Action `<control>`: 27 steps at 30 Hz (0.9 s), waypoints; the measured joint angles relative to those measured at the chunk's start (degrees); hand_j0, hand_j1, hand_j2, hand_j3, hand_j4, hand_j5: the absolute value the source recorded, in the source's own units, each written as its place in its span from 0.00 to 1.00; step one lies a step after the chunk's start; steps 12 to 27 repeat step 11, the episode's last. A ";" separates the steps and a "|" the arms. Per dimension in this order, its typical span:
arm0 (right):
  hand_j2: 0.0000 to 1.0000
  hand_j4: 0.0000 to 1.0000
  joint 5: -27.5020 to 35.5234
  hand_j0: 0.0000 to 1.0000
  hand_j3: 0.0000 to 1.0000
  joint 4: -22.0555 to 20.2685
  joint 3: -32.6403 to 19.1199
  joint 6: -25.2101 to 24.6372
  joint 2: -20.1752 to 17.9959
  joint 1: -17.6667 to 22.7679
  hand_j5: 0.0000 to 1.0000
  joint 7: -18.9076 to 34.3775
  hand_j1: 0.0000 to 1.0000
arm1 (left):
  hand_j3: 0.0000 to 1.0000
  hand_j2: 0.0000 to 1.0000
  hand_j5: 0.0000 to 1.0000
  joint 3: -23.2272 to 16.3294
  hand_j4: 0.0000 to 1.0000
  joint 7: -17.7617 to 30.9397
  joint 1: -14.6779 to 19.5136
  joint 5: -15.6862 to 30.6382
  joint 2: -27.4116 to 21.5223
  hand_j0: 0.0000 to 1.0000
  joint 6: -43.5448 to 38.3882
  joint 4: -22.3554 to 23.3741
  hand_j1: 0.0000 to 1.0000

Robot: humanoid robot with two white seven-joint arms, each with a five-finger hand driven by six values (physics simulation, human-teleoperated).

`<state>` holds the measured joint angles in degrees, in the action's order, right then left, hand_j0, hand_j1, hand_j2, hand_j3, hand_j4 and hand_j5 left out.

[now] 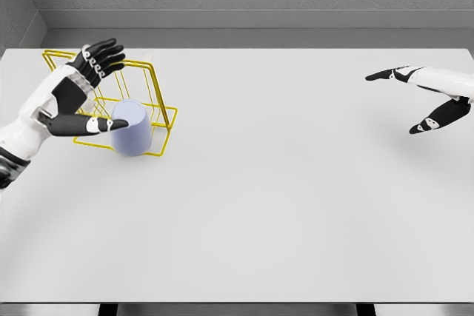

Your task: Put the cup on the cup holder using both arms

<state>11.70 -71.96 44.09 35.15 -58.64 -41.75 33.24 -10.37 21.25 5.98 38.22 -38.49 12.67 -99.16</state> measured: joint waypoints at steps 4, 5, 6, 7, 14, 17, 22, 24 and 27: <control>1.00 1.00 0.00 1.00 1.00 -0.06 0.00 0.00 0.00 0.00 1.00 0.00 1.00 | 1.00 1.00 1.00 0.13 1.00 0.41 -1.14 0.20 -1.20 1.00 2.95 -0.97 1.00; 1.00 1.00 0.00 1.00 1.00 -0.12 0.00 0.00 0.00 0.00 1.00 0.00 1.00 | 1.00 1.00 1.00 0.34 1.00 0.99 -1.58 0.24 -1.47 1.00 4.19 -1.13 1.00; 1.00 1.00 0.00 1.00 1.00 -0.17 0.00 0.00 0.00 0.00 1.00 0.00 1.00 | 1.00 1.00 1.00 0.94 1.00 1.84 -3.34 0.25 -1.65 1.00 5.49 -1.27 1.00; 1.00 1.00 0.00 1.00 1.00 -0.23 0.00 0.00 0.00 0.00 1.00 0.00 1.00 | 1.00 1.00 1.00 1.62 1.00 2.59 -4.57 0.32 -1.81 1.00 7.13 -1.39 1.00; 1.00 1.00 0.00 1.00 1.00 -0.32 0.00 0.00 0.00 0.00 1.00 0.00 1.00 | 1.00 1.00 1.00 2.85 1.00 6.10 -6.94 0.43 -2.70 1.00 15.40 -1.67 1.00; 1.00 1.00 0.00 1.00 1.00 -0.32 0.00 0.00 0.00 0.00 1.00 0.00 1.00 | 1.00 1.00 1.00 2.85 1.00 6.10 -6.94 0.43 -2.70 1.00 15.40 -1.67 1.00; 1.00 1.00 0.00 1.00 1.00 -0.32 0.00 0.00 0.00 0.00 1.00 0.00 1.00 | 1.00 1.00 1.00 2.85 1.00 6.10 -6.94 0.43 -2.70 1.00 15.40 -1.67 1.00; 1.00 1.00 0.00 1.00 1.00 -0.32 0.00 0.00 0.00 0.00 1.00 0.00 1.00 | 1.00 1.00 1.00 2.85 1.00 6.10 -6.94 0.43 -2.70 1.00 15.40 -1.67 1.00; 1.00 1.00 0.00 1.00 1.00 -0.32 0.00 0.00 0.00 0.00 1.00 0.00 1.00 | 1.00 1.00 1.00 2.85 1.00 6.10 -6.94 0.43 -2.70 1.00 15.40 -1.67 1.00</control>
